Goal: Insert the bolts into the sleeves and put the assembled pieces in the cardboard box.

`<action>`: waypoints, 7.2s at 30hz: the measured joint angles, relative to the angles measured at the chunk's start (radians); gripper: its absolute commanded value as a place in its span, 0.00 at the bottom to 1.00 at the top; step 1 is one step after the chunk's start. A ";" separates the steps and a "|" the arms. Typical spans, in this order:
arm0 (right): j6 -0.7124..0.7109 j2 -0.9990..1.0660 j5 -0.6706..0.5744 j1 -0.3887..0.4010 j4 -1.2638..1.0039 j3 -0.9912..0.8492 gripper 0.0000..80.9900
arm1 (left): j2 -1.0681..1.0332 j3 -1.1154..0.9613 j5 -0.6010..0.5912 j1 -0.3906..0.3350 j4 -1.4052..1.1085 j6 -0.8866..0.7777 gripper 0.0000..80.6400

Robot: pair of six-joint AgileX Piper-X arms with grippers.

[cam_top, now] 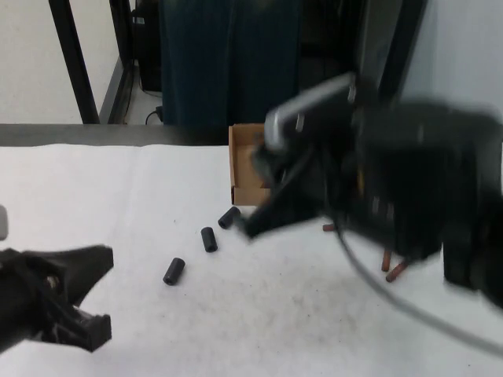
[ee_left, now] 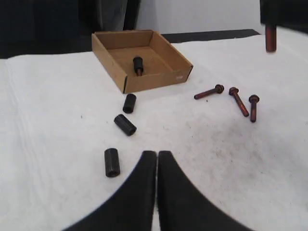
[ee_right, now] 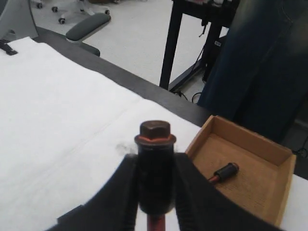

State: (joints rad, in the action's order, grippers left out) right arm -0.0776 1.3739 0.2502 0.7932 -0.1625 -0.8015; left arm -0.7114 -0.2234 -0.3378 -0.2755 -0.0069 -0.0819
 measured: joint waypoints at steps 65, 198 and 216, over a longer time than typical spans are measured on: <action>-0.179 0.436 -0.115 -0.203 0.706 -0.776 0.99 | -0.087 -0.137 -0.030 -0.003 0.245 0.009 0.43; 0.576 0.174 -0.207 -0.483 0.774 -0.145 0.99 | -0.437 -0.787 0.208 -0.313 0.546 0.071 0.01; 0.630 0.357 -0.134 -0.490 0.642 -0.142 0.99 | -0.437 -0.790 0.208 -0.313 0.546 0.087 0.01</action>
State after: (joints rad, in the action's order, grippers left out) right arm 0.5525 1.7307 0.1159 0.3031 0.4796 -0.9436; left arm -1.1488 -1.0131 -0.1298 -0.5882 0.5386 0.0054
